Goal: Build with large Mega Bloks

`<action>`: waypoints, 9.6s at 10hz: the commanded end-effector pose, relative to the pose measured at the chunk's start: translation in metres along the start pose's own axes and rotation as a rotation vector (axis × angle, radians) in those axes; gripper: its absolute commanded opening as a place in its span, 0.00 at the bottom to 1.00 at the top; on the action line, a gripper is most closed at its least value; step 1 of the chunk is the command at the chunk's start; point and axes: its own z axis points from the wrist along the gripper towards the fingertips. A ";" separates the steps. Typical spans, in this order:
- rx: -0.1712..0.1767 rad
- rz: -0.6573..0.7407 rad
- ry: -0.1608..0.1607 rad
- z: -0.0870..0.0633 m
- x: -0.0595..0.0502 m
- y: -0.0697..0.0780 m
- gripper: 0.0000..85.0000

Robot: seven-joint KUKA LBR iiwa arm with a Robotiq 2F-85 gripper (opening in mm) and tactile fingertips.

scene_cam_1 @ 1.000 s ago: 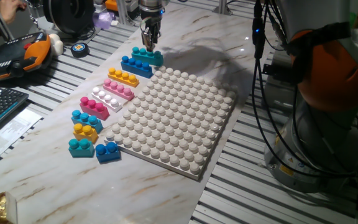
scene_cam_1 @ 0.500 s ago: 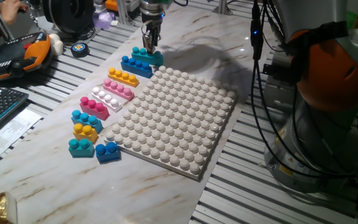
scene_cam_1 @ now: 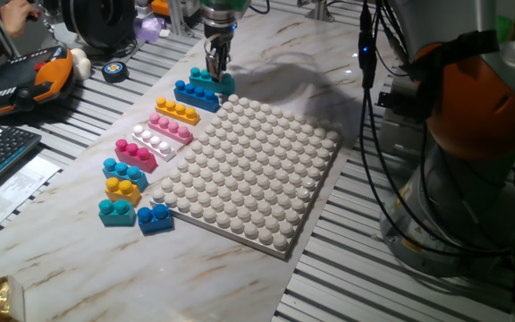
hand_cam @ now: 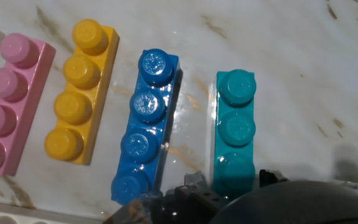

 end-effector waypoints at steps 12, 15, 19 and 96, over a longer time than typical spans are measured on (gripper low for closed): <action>0.007 -0.014 0.003 0.009 -0.005 0.006 0.52; 0.027 0.018 0.005 0.011 -0.002 0.006 0.47; 0.026 0.196 0.029 0.011 0.000 0.003 0.46; 0.017 0.189 0.013 -0.021 0.131 0.080 0.29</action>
